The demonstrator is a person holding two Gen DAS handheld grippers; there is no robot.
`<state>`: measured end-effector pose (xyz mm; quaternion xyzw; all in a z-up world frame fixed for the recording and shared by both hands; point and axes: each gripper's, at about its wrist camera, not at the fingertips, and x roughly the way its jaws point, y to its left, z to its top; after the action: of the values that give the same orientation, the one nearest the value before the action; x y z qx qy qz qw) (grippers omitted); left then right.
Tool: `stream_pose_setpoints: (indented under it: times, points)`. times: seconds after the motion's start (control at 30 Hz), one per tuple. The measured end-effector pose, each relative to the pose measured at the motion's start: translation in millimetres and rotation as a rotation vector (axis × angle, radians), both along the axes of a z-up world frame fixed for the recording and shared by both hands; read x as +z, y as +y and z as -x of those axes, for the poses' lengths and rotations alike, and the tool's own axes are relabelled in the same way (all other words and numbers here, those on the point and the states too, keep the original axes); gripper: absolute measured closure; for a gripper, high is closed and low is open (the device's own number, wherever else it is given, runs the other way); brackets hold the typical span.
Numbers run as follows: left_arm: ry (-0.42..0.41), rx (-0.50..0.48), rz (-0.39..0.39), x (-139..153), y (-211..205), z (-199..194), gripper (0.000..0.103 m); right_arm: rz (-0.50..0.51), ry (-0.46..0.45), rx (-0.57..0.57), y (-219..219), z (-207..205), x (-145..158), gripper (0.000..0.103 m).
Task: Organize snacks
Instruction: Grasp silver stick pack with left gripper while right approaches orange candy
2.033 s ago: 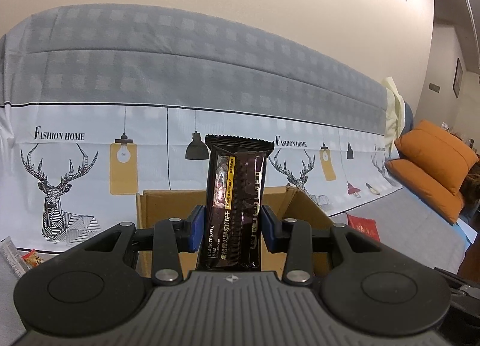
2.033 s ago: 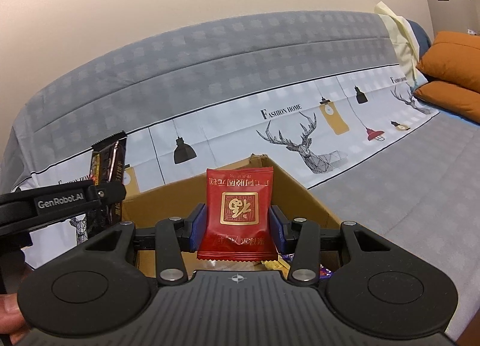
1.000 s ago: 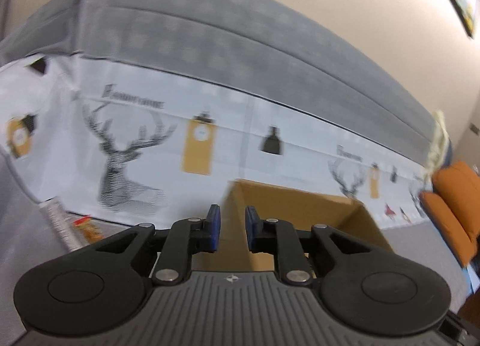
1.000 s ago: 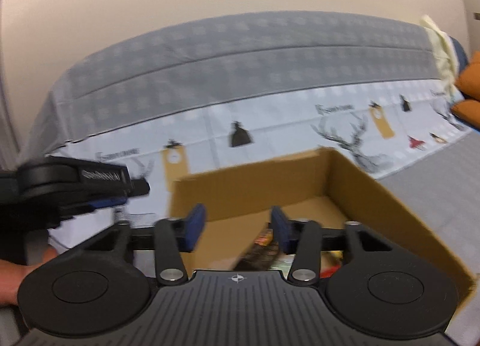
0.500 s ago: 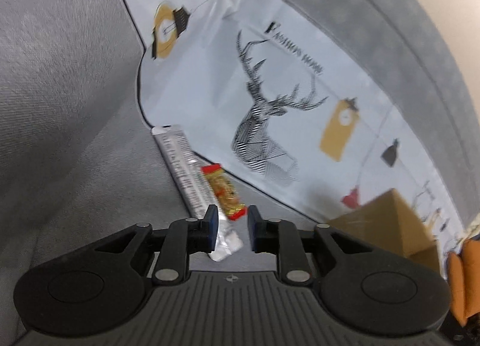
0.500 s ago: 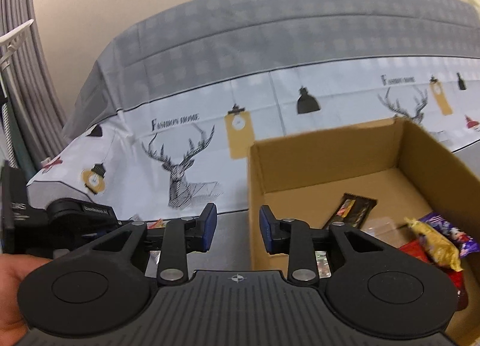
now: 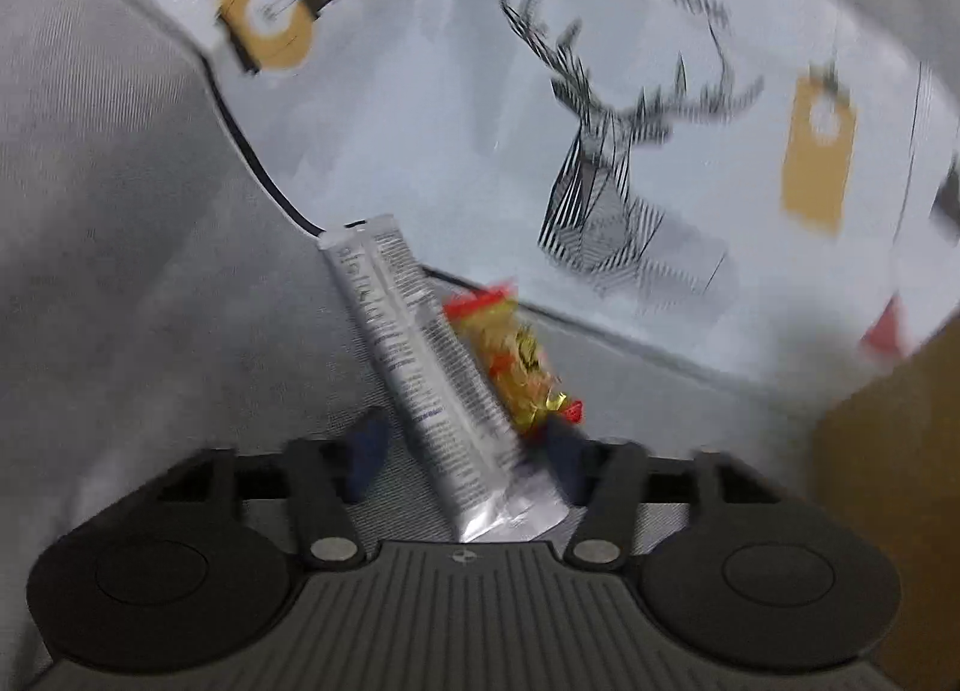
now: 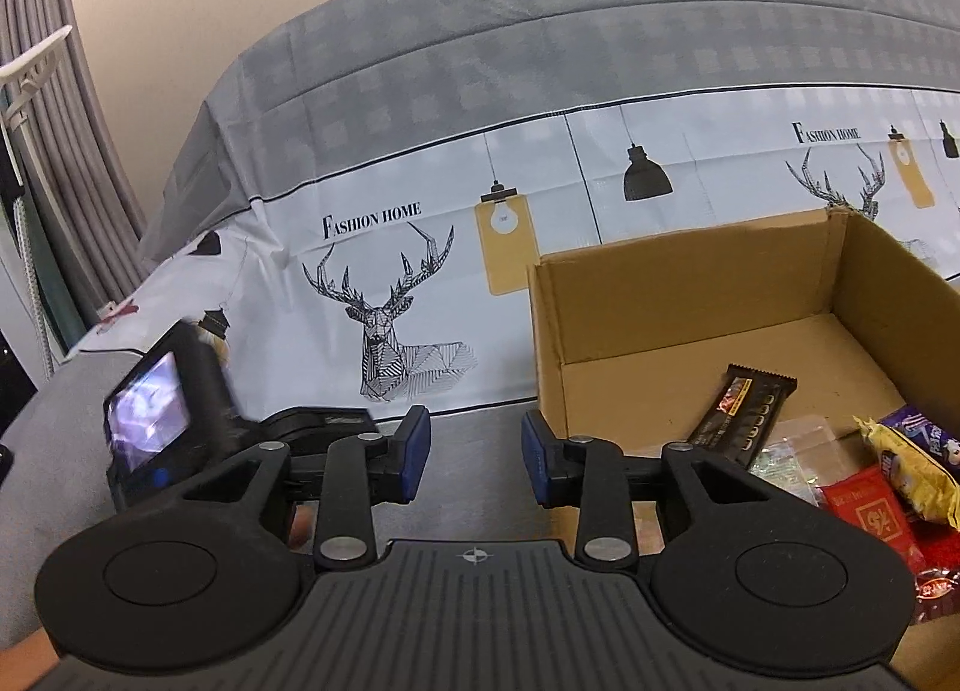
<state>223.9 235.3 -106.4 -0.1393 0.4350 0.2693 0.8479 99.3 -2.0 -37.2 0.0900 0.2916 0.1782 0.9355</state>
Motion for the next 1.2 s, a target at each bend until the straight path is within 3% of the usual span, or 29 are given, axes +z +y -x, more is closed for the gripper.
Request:
stream_pose_setpoints:
  times: [0.07, 0.17, 0.4, 0.53, 0.67, 0.77, 1.03, 1.07, 1.13, 1.2]
  points:
    - [0.015, 0.012, 0.009, 1.7, 1.5, 5.1, 0.066, 0.014, -0.006, 0.015, 2.3, -0.5, -1.1, 0.067]
    - [0.001, 0.054, 0.121, 8.8, 15.9, 23.7, 0.071, 0.043, -0.025, 0.039, 6.8, 0.8, -2.3, 0.067]
    - [0.055, 0.048, 0.230, 27.2, 40.0, 76.4, 0.071, 0.074, -0.049, 0.072, 20.3, 6.1, -5.2, 0.067]
    - [0.033, 0.051, 0.264, 37.8, 48.3, 123.1, 0.071, 0.091, -0.090, 0.113, 35.7, 15.0, -3.0, 0.067]
    - [0.059, 0.046, 0.309, 31.7, 53.7, 145.2, 0.066, 0.105, -0.093, 0.141, 48.8, 21.0, -5.0, 0.067]
    - [0.066, 0.059, 0.287, 28.8, 64.9, 142.7, 0.054, 0.107, -0.095, 0.144, 54.1, 22.9, -5.3, 0.067]
    - [0.114, -0.016, 0.253, 17.9, 58.7, 121.2, 0.054, 0.127, -0.082, 0.150, 63.4, 21.5, -14.7, 0.064]
    - [0.132, -0.027, 0.242, 15.5, 56.3, 117.6, 0.055, 0.129, -0.079, 0.152, 64.7, 21.8, -16.4, 0.064]
    - [0.157, -0.048, 0.190, 13.7, 50.8, 110.4, 0.071, 0.133, -0.072, 0.157, 68.7, 22.7, -19.7, 0.064]
    - [0.146, -0.042, 0.185, 14.3, 52.2, 107.2, 0.076, 0.144, -0.072, 0.169, 74.1, 25.1, -23.0, 0.064]
